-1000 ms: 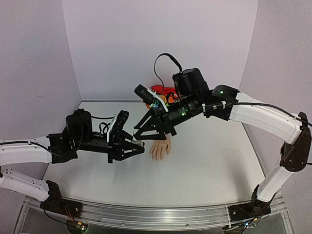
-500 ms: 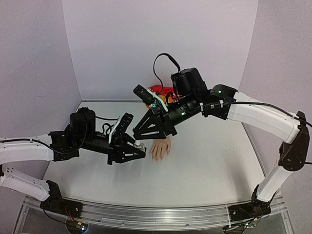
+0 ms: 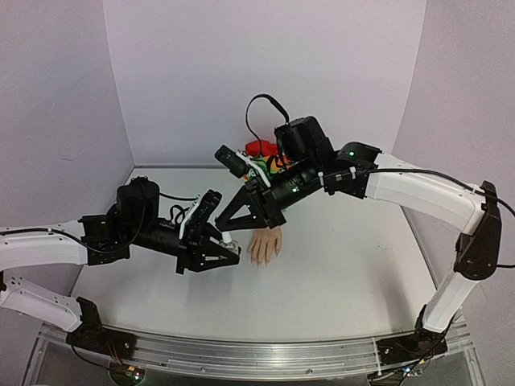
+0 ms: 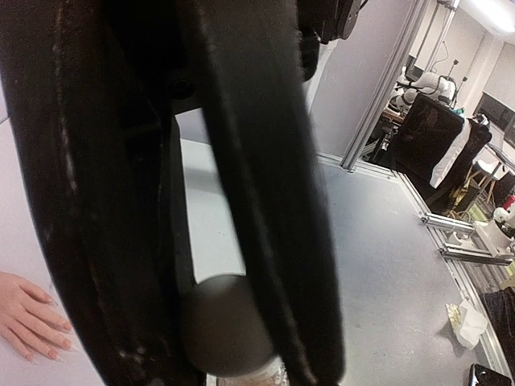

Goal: Paint the nails

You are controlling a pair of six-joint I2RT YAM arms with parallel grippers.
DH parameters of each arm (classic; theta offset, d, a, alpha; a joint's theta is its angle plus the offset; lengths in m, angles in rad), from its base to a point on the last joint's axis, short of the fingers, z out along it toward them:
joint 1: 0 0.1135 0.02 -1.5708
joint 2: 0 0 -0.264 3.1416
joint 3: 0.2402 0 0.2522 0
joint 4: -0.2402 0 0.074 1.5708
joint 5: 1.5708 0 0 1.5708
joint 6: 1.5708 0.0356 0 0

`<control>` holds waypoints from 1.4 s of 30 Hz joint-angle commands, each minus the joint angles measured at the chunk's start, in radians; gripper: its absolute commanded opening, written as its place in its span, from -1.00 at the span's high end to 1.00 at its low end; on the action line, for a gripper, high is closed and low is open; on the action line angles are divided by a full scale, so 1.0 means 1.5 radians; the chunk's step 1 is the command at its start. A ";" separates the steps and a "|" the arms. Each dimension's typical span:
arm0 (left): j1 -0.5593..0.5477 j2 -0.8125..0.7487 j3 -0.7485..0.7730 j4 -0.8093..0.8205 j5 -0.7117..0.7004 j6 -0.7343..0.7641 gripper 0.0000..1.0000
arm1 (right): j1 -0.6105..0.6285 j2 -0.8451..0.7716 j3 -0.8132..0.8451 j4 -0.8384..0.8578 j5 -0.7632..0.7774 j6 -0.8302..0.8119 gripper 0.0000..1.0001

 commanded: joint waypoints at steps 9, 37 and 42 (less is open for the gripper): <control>0.006 -0.126 -0.013 0.060 -0.280 -0.017 0.99 | 0.003 -0.031 -0.133 0.155 0.135 0.110 1.00; 0.006 -0.007 0.013 0.037 -0.406 0.014 1.00 | 0.111 0.029 0.042 -0.102 0.635 0.291 0.12; 0.007 -0.028 -0.012 0.031 -0.285 0.011 1.00 | 0.076 -0.078 -0.041 -0.064 0.497 0.207 -0.40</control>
